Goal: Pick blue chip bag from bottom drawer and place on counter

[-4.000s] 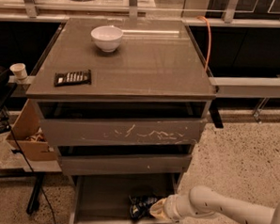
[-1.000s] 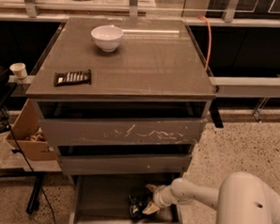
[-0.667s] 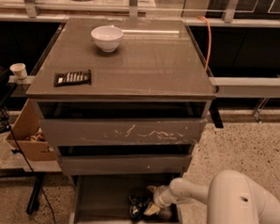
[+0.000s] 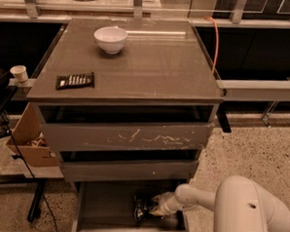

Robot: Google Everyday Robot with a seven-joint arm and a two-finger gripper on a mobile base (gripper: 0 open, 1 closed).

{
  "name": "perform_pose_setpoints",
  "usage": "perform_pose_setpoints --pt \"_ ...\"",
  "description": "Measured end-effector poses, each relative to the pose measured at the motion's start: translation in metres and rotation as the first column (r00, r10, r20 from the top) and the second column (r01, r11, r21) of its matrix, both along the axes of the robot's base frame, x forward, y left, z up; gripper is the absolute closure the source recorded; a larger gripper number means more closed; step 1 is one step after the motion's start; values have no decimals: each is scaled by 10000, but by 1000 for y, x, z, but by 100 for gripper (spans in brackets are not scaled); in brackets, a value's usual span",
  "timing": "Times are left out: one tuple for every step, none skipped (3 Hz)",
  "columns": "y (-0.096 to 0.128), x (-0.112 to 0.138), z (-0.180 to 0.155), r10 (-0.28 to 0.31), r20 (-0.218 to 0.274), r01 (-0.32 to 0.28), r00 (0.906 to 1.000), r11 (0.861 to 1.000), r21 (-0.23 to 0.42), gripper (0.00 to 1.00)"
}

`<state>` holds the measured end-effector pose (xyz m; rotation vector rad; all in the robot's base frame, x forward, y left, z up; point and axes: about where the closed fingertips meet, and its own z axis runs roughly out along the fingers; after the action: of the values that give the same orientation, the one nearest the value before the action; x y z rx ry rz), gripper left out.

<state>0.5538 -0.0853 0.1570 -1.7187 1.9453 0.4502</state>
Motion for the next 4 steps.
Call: perform_pose_setpoints --pt "0 0 0 0 0 0 10000 10000 0 95" --pt "-1 -12 18 100 95 -103 9999 9997 242 100" --pt "-9 -37 69 316 471 -348 9984 9971 670 100" --pt "-15 -58 112 567 812 -629 9951 9950 771 100"
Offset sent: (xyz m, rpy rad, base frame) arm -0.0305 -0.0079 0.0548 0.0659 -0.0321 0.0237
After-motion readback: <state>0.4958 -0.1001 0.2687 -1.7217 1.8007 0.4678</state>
